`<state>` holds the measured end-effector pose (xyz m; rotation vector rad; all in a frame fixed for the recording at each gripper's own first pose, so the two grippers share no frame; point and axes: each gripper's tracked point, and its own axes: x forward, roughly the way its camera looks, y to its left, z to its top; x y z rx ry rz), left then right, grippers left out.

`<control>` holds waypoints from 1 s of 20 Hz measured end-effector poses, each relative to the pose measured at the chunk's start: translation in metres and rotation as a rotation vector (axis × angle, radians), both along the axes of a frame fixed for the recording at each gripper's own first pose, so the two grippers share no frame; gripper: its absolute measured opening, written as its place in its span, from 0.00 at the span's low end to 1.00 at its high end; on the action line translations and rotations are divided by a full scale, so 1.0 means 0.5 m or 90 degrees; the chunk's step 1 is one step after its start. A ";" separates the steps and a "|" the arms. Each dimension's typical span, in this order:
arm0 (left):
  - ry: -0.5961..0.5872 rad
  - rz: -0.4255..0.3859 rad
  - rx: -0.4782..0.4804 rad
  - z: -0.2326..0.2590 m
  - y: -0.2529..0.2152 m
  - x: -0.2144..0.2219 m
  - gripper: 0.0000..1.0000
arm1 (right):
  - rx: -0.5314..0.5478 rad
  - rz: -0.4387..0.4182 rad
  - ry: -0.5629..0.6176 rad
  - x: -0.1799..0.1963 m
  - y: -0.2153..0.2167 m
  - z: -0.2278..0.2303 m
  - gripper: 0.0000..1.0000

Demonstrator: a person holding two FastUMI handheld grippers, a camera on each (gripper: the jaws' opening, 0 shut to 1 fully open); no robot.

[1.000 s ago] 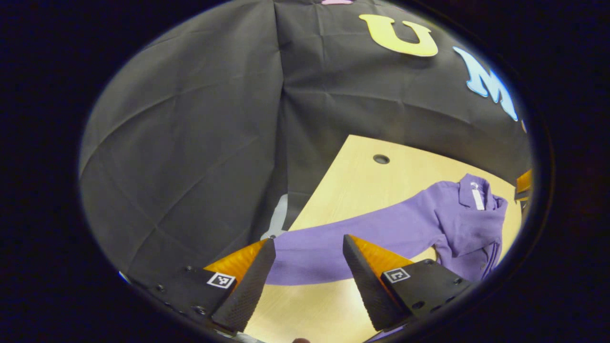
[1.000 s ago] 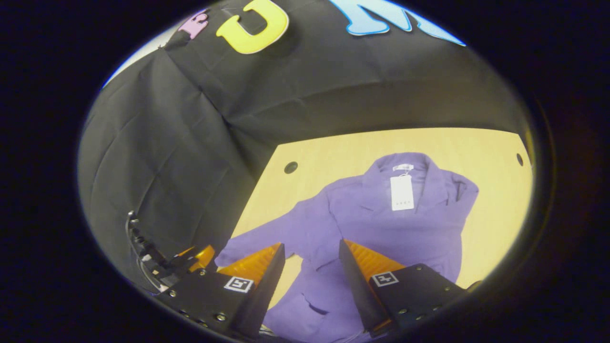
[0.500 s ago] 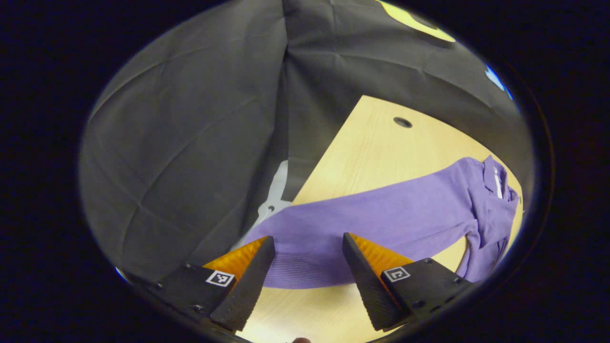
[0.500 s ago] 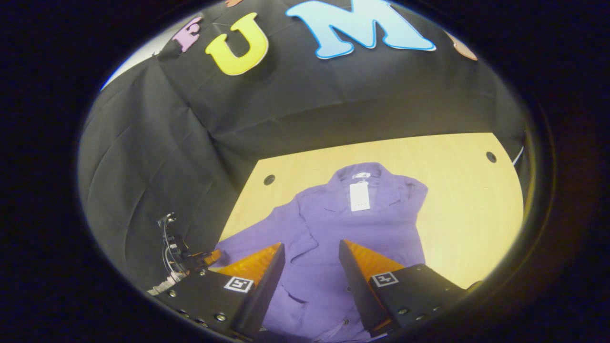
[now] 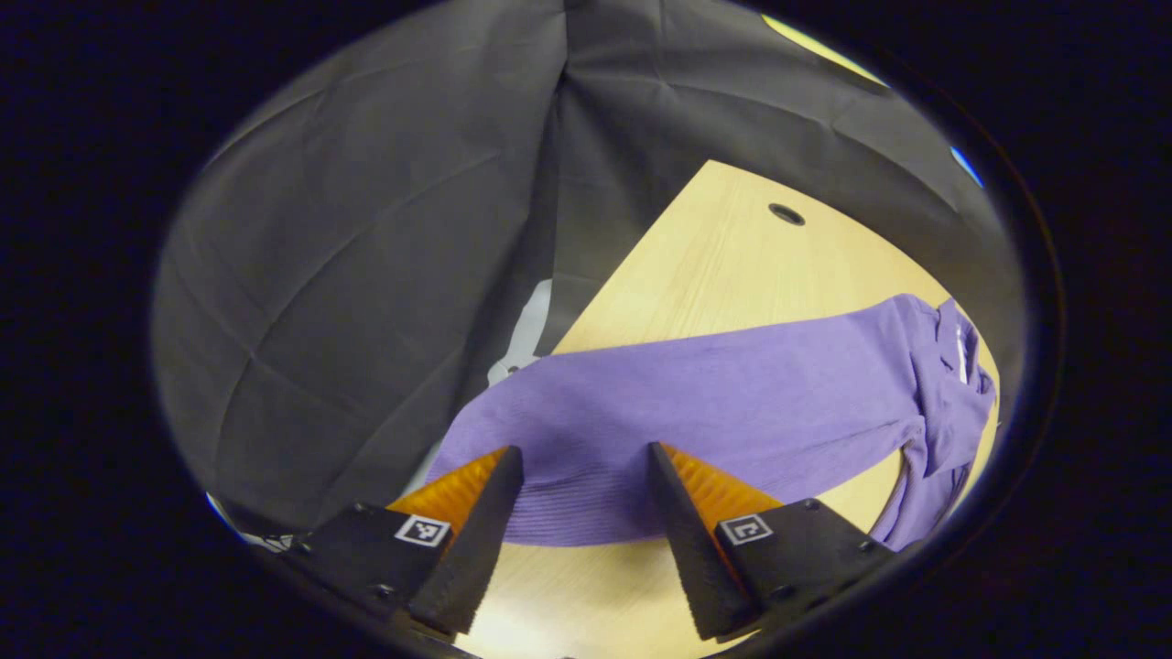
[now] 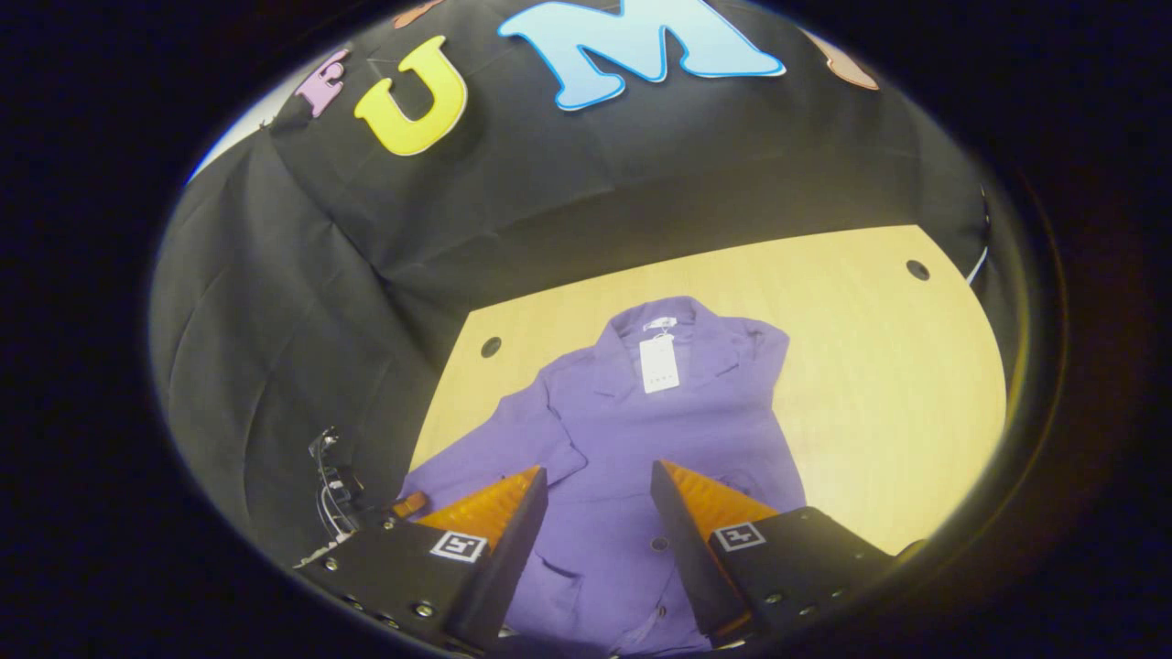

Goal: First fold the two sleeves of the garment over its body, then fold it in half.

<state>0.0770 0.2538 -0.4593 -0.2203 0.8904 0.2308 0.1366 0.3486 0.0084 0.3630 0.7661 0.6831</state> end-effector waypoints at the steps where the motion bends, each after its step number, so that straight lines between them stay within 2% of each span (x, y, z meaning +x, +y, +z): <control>1: -0.014 -0.005 0.002 -0.002 -0.009 0.006 0.86 | 0.001 0.002 0.003 -0.003 0.002 -0.003 0.75; 3: -0.028 -0.007 0.003 -0.001 -0.025 0.014 0.65 | 0.000 0.005 0.007 -0.009 0.005 -0.009 0.75; 5: -0.049 0.013 -0.003 0.004 -0.036 0.025 0.44 | -0.004 0.006 0.011 -0.011 0.003 -0.017 0.75; 7: -0.053 0.043 -0.003 0.004 -0.024 0.029 0.08 | -0.007 0.006 0.016 -0.013 0.000 -0.023 0.75; 11: -0.020 0.008 0.047 0.009 -0.016 0.024 0.08 | -0.004 0.000 0.021 -0.009 -0.011 -0.024 0.75; 14: -0.018 0.002 0.046 0.020 -0.032 0.027 0.07 | 0.006 -0.010 0.018 -0.004 -0.020 -0.013 0.75; 20: -0.066 -0.008 0.054 0.094 -0.063 0.037 0.07 | 0.019 -0.019 0.028 -0.010 -0.038 -0.023 0.75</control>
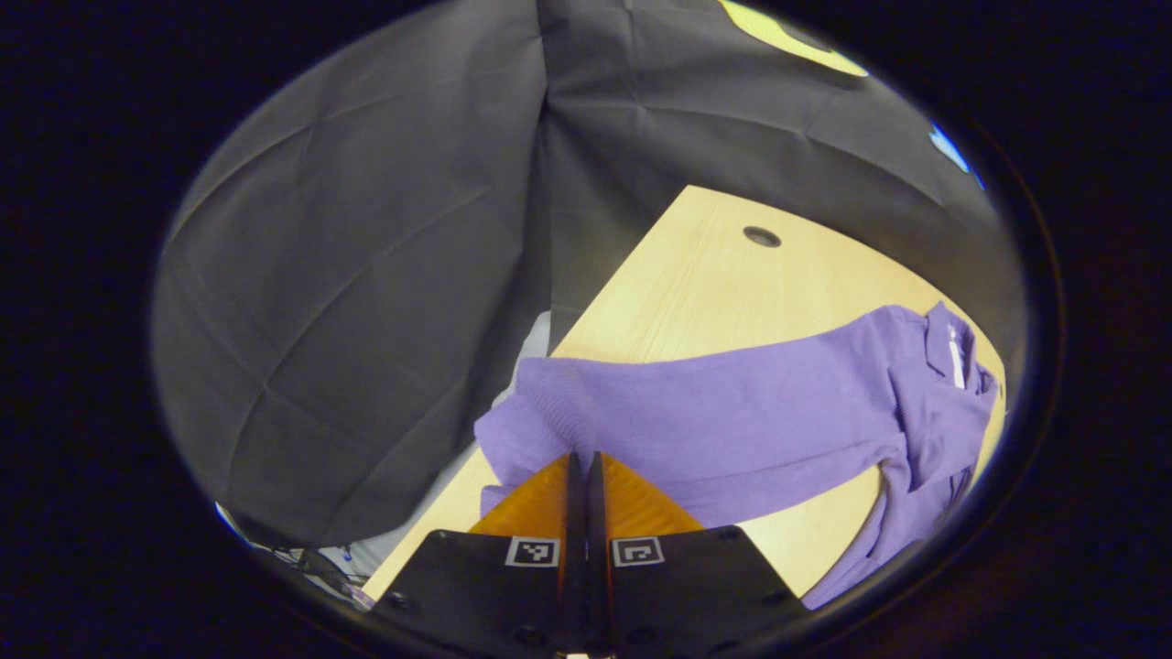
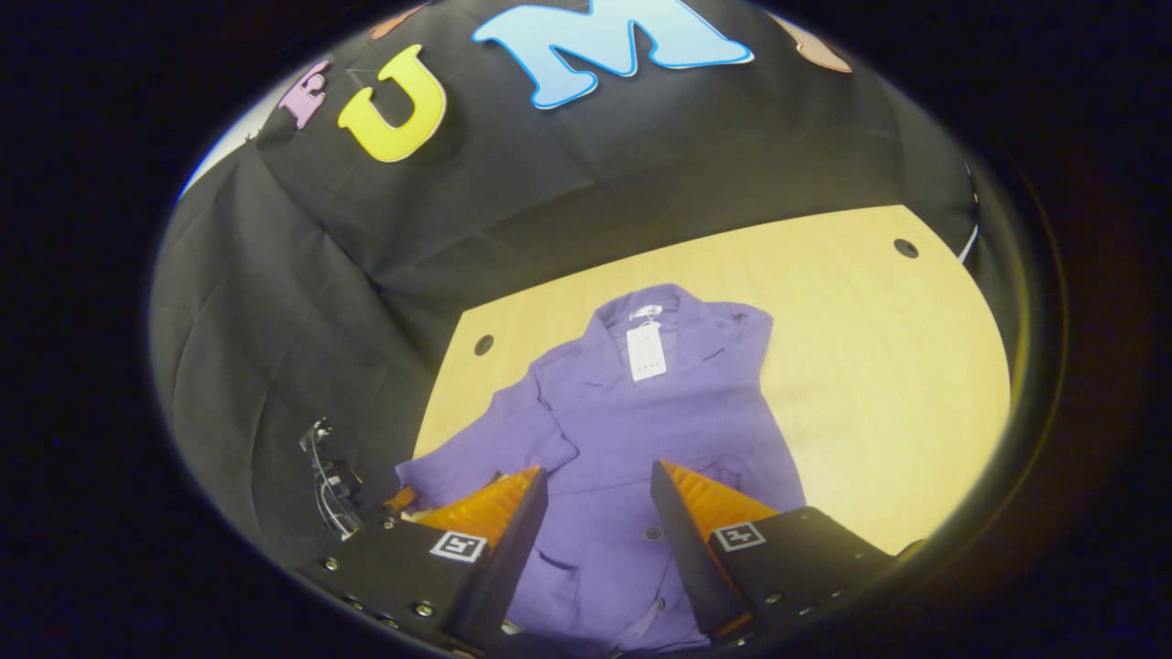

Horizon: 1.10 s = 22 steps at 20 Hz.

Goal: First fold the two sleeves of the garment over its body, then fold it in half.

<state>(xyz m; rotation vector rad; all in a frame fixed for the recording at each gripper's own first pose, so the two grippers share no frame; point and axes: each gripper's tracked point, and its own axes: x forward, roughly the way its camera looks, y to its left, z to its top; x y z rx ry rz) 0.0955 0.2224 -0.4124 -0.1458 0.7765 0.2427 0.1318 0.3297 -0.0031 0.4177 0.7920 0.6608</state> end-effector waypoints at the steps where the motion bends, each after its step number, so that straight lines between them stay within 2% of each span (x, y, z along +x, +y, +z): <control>1: -0.012 -0.006 0.004 0.019 -0.009 0.004 0.07 | 0.005 -0.002 0.003 -0.001 -0.003 -0.001 0.75; 4: -0.049 -0.031 0.017 0.079 -0.052 0.023 0.07 | 0.018 -0.010 0.013 -0.008 -0.017 -0.008 0.75; 11: -0.112 -0.117 0.020 0.194 -0.220 0.077 0.07 | 0.050 -0.053 0.033 -0.008 -0.082 -0.022 0.75; 17: -0.171 -0.196 -0.005 0.301 -0.415 0.146 0.07 | 0.072 -0.115 0.053 -0.008 -0.174 -0.052 0.75; 22: -0.205 -0.294 -0.007 0.372 -0.614 0.176 0.07 | 0.100 -0.187 0.081 -0.010 -0.281 -0.077 0.75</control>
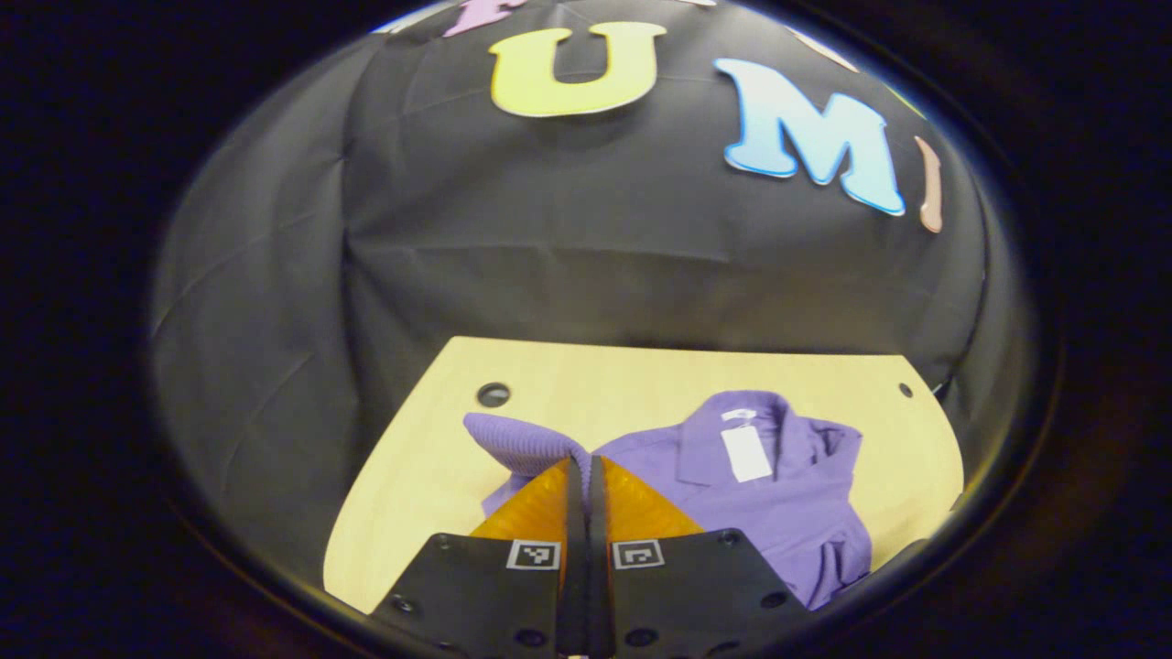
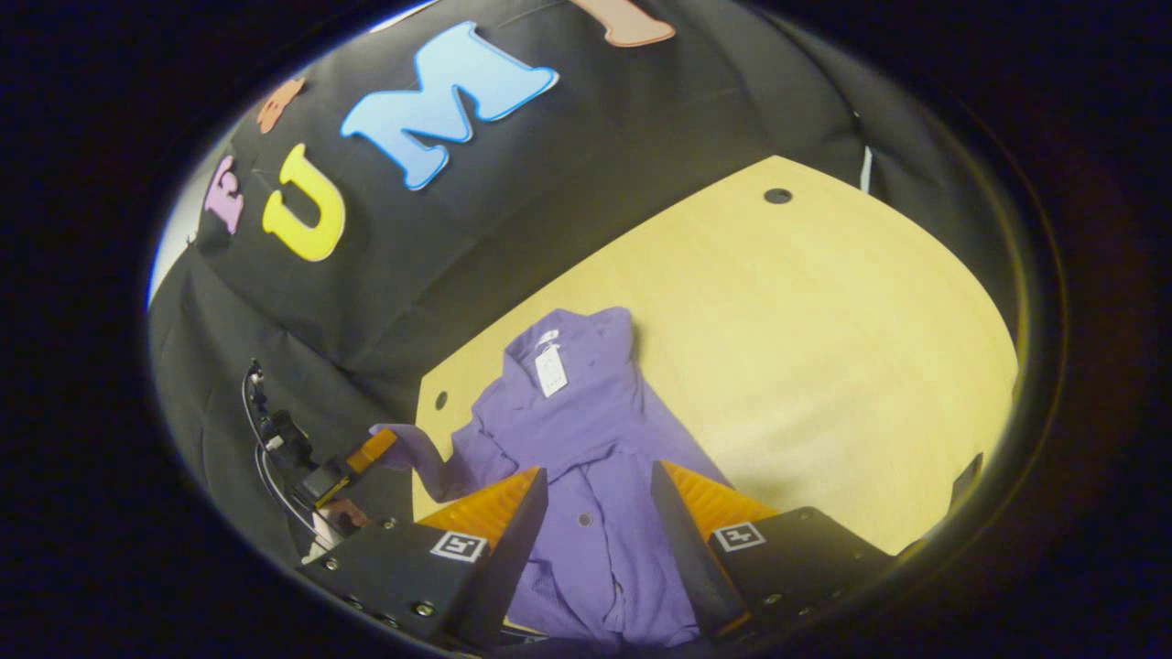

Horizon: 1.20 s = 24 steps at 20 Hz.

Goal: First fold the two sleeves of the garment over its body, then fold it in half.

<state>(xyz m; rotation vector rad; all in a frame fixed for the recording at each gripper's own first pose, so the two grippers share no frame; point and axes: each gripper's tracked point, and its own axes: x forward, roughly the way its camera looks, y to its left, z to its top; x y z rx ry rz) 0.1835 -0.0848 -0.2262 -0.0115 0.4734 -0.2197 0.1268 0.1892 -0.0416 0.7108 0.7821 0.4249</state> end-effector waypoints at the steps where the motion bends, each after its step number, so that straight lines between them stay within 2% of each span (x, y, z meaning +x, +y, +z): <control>1: -0.008 -0.024 0.004 0.008 -0.044 0.002 0.07 | 0.005 -0.015 0.006 0.001 -0.021 -0.005 0.75; 7: -0.035 -0.156 0.048 0.019 -0.293 -0.040 0.06 | 0.032 -0.098 0.044 -0.008 -0.128 -0.042 0.75; 11: -0.023 -0.219 0.053 0.004 -0.411 -0.083 0.06 | 0.040 -0.132 0.059 -0.023 -0.177 -0.060 0.75; 15: 0.000 -0.266 0.057 -0.030 -0.517 -0.125 0.07 | 0.039 -0.146 0.063 -0.041 -0.203 -0.067 0.75; 19: 0.019 -0.300 0.071 -0.062 -0.581 -0.146 0.07 | 0.041 -0.148 0.062 -0.055 -0.218 -0.070 0.75; 21: 0.043 -0.336 0.047 -0.080 -0.623 -0.166 0.07 | 0.041 -0.141 0.062 -0.058 -0.218 -0.071 0.75; 22: 0.050 -0.342 0.036 -0.082 -0.639 -0.172 0.12 | 0.040 -0.137 0.062 -0.056 -0.215 -0.071 0.75; 24: 0.050 -0.347 0.038 -0.082 -0.641 -0.171 0.71 | 0.040 -0.132 0.065 -0.055 -0.212 -0.075 0.75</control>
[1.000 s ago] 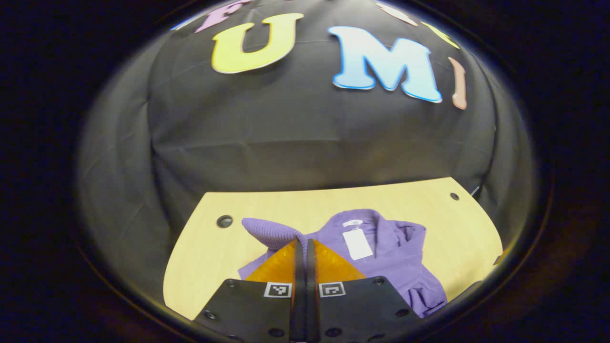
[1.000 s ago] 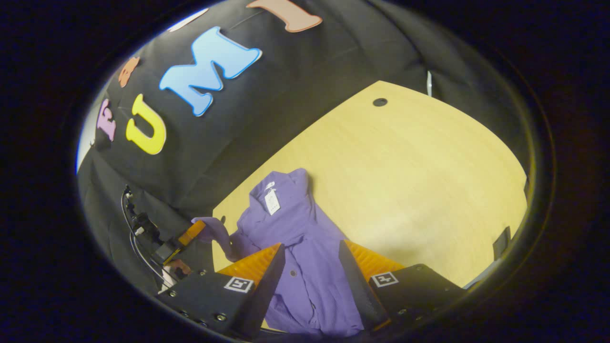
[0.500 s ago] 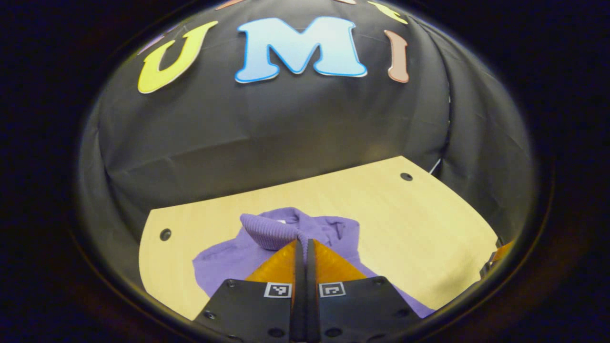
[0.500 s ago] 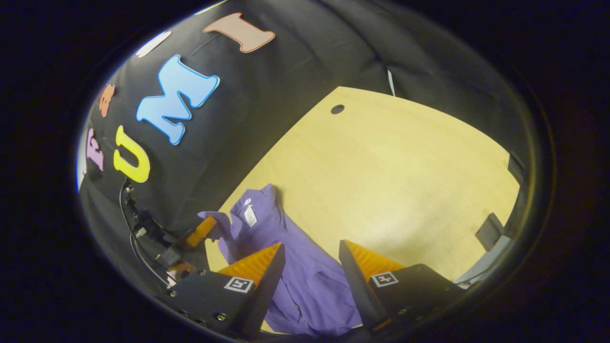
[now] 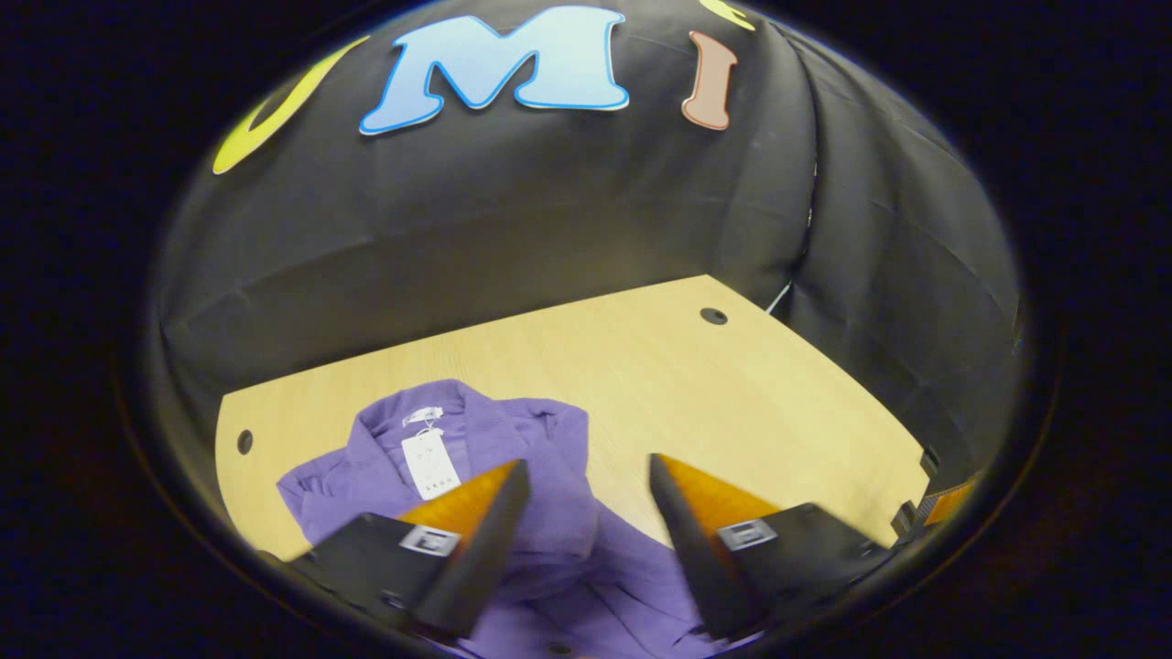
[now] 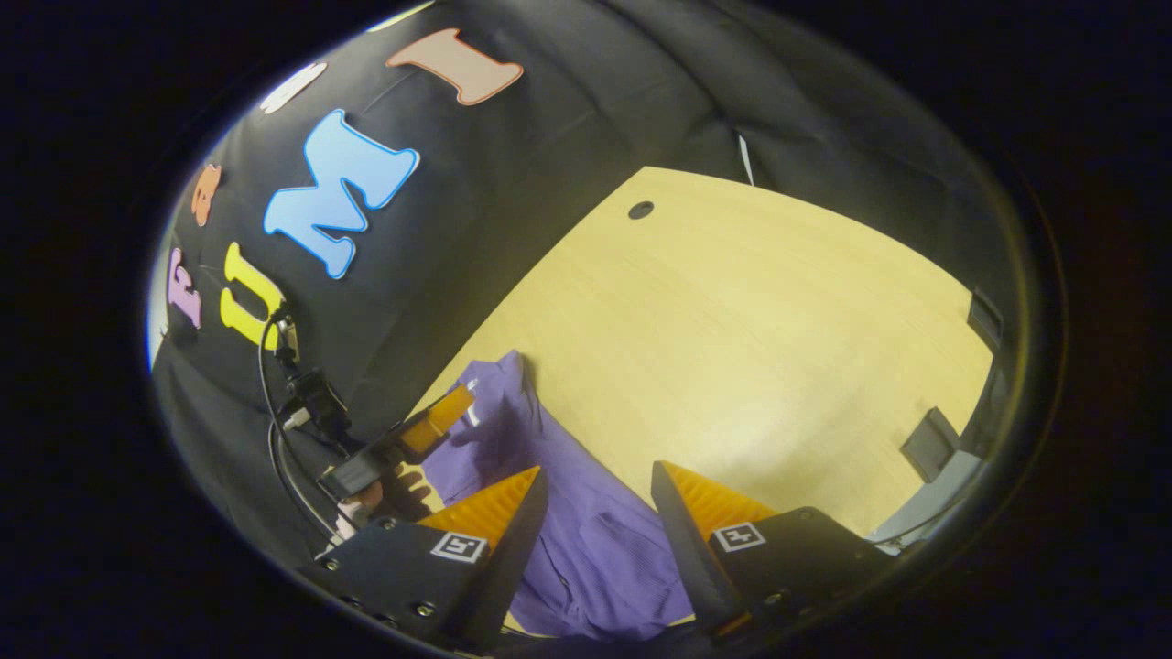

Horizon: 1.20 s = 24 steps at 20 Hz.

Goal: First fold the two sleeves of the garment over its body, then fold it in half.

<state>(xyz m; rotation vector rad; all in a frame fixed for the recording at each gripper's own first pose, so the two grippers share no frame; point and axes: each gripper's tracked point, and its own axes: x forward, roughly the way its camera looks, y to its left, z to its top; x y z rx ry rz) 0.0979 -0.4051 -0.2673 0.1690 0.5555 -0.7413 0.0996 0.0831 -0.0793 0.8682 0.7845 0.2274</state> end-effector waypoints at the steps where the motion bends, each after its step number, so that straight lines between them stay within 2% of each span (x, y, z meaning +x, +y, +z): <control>1: -0.005 0.001 0.008 -0.003 0.000 0.003 1.00 | 0.002 0.001 0.001 0.003 -0.002 -0.002 0.75; 2: -0.007 0.001 0.015 -0.005 0.002 0.002 0.97 | 0.004 0.001 0.003 0.001 -0.003 -0.002 0.75; 3: -0.006 0.000 0.018 -0.009 0.002 0.000 1.00 | 0.007 0.002 0.003 0.003 -0.001 -0.003 0.75; 9: 0.011 0.035 -0.006 0.007 0.055 0.014 0.99 | 0.005 0.025 -0.003 0.009 0.017 0.000 0.75; 10: 0.014 0.043 -0.011 0.012 0.070 0.014 0.97 | 0.004 0.032 -0.005 0.010 0.025 0.000 0.75; 14: 0.036 0.059 -0.031 0.023 0.132 0.002 1.00 | -0.001 0.068 -0.005 0.002 0.052 -0.003 0.75; 15: 0.040 0.059 -0.027 0.018 0.153 -0.005 0.97 | -0.006 0.080 -0.003 -0.002 0.059 -0.006 0.75; 18: 0.038 0.061 0.004 -0.007 0.236 -0.034 0.99 | -0.025 0.120 0.003 -0.016 0.085 -0.022 0.75; 19: 0.043 0.064 0.013 -0.020 0.265 -0.050 0.97 | -0.033 0.134 0.005 -0.021 0.092 -0.029 0.75; 24: 0.090 0.103 0.028 -0.093 0.396 -0.146 0.99 | -0.087 0.203 0.023 -0.056 0.117 -0.069 0.75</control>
